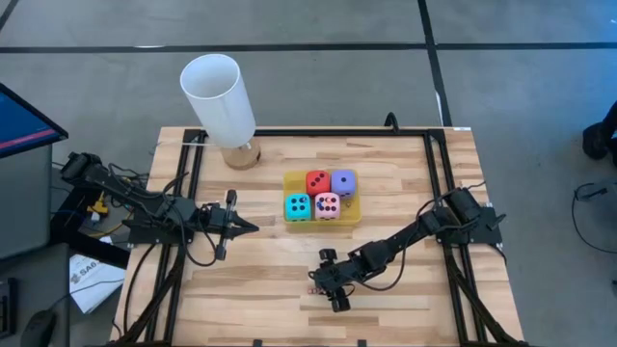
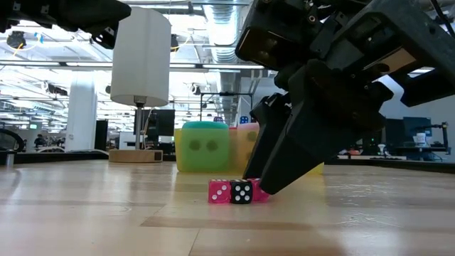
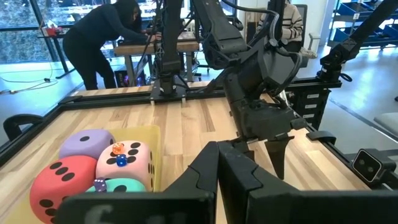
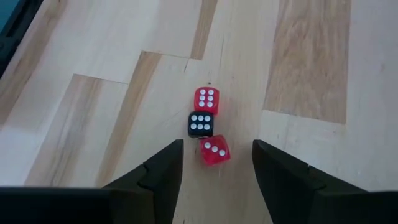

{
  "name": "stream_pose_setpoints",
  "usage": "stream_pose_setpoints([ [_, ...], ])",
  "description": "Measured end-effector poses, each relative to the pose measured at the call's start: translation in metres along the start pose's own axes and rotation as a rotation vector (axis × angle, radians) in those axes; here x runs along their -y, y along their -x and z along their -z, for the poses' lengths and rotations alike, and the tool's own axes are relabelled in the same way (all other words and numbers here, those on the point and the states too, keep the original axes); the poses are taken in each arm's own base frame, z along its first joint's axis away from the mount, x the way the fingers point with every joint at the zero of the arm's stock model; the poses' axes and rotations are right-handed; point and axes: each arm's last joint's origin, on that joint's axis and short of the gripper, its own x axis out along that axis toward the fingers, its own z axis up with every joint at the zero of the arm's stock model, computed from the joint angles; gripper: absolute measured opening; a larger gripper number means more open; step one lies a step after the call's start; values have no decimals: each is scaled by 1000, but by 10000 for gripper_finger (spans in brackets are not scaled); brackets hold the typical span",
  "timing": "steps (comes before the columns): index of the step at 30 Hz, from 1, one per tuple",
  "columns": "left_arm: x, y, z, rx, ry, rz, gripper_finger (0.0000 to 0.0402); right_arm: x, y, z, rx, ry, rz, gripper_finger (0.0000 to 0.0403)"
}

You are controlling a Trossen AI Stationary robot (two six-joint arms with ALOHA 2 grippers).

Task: Pick & Place Dice
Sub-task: Put the right small pink dice into the yellow bin

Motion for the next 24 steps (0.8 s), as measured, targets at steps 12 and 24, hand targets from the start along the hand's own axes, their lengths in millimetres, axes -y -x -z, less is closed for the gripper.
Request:
stream_pose_setpoints([
  [12, 0, 0, 0, -2, 0, 0, 0, -6, -22, 10, 20, 16, 6, 188],
  [24, 0, 0, 0, -3, -1, 1, 0, -6, -12, 8, -16, 7, -7, 174],
])
